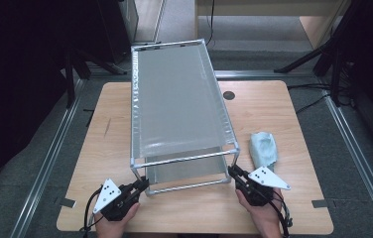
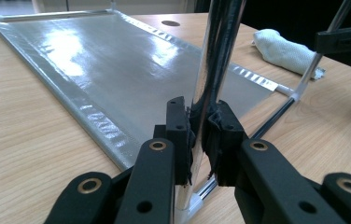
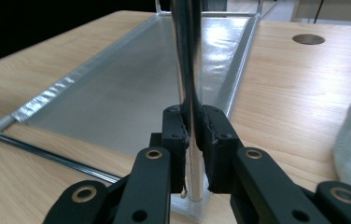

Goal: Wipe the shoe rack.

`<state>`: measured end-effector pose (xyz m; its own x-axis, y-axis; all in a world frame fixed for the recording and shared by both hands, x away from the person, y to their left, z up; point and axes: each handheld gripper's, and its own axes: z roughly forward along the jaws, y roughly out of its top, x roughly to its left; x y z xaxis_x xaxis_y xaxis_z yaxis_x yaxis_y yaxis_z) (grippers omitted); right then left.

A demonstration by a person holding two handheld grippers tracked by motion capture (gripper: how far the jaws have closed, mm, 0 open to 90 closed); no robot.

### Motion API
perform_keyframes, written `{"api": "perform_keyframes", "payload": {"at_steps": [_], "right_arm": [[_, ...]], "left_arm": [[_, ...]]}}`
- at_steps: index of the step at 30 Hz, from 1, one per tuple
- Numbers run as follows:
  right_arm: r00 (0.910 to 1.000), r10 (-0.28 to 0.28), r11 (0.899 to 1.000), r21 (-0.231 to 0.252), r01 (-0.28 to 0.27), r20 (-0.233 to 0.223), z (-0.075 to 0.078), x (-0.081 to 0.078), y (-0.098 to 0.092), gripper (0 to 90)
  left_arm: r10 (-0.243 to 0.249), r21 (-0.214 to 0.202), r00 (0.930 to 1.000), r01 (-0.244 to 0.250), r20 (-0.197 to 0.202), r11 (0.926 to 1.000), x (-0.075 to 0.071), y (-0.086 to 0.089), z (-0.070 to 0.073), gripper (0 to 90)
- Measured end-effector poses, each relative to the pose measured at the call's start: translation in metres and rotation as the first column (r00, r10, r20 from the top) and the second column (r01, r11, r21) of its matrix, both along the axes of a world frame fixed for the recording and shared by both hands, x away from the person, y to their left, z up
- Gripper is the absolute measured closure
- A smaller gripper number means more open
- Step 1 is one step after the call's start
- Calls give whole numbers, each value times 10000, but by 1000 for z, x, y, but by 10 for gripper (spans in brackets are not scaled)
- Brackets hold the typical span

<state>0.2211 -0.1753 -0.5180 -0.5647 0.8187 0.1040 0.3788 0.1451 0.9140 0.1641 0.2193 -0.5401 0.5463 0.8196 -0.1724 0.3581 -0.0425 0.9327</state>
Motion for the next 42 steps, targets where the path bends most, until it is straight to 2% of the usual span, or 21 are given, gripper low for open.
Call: {"api": "perform_keyframes", "payload": {"at_steps": [7, 11, 13, 14, 15, 17, 18, 21, 24, 27, 29, 33, 36, 37, 40, 41, 42], "right_arm": [[9998, -197, 9998, -4, 197, 49, 0, -20, -8, 809], [9997, -187, 9991, -373, 194, 182, 1, -30, -11, 814], [9997, -120, 9996, -268, 125, 189, 0, -32, -13, 799], [9996, -145, 9998, -141, 148, 237, 0, -32, -15, 741], [9994, -228, 9997, -30, 229, 273, -1, -32, -17, 687], [9994, -278, 9994, 204, 273, 227, -2, -31, -22, 589], [9992, -327, 9992, 225, 322, 232, -1, -30, -26, 553], [9991, -294, 9995, 118, 290, 305, -3, -28, -32, 472], [9991, -311, 9994, 176, 306, 293, -4, -28, -39, 397], [9985, -451, 9990, -30, 452, 308, -3, -28, -44, 299], [9978, -565, 9984, 44, 564, 349, -2, -28, -50, 259], [9949, -939, 9955, 167, 933, 377, 1, -30, -64, 188], [9896, -1395, 9900, 247, 1387, 344, 1, -28, -80, 146], [9868, -1585, 9872, 230, 1577, 338, 1, -27, -86, 146], [9743, -2241, 9744, 258, 2235, 216, -3, -22, -106, 95], [9702, -2419, 9700, 264, 2415, 136, -4, -20, -111, 73], [9612, -2758, 9610, 224, 2755, 77, -7, -17, -120, 44]], "left_arm": [[-124, 34, 9999, 124, 39, 9999, 3, -5, 0, 804], [-250, 68, 9997, 250, 83, 9997, 5, -7, 0, 805], [-339, 130, 9992, 336, 205, 9993, 6, -6, -1, 803], [-424, 119, 9990, 422, 170, 9990, 6, -5, -1, 798], [-530, -10, 9986, 530, 81, 9986, 6, -3, -1, 756], [-598, -132, 9982, 599, 101, 9981, 5, 3, -2, 624], [-535, -180, 9984, 538, 174, 9984, 3, 6, -1, 589], [-606, -273, 9973, 618, 414, 9977, -3, 17, 2, 534], [-643, -190, 9963, 654, 566, 9977, -7, 27, 4, 479], [-300, -214, 9967, 317, 757, 9993, -9, 40, 6, 454], [170, -218, 9970, -153, 756, 9996, -9, 50, 6, 437], [1081, -337, 9918, -1060, 680, 9938, -6, 72, 4, 393], [1786, -507, 9826, -1760, 511, 9831, -5, 88, 1, 348], [2027, -447, 9783, -2008, 431, 9786, -5, 93, 1, 323], [2723, -326, 9622, -2722, -21, 9617, -4, 105, 0, 213], [3007, -195, 9534, -3012, -237, 9534, -3, 111, -2, 165], [3152, -154, 9483, -3159, -370, 9487, -4, 117, -3, 141]]}}
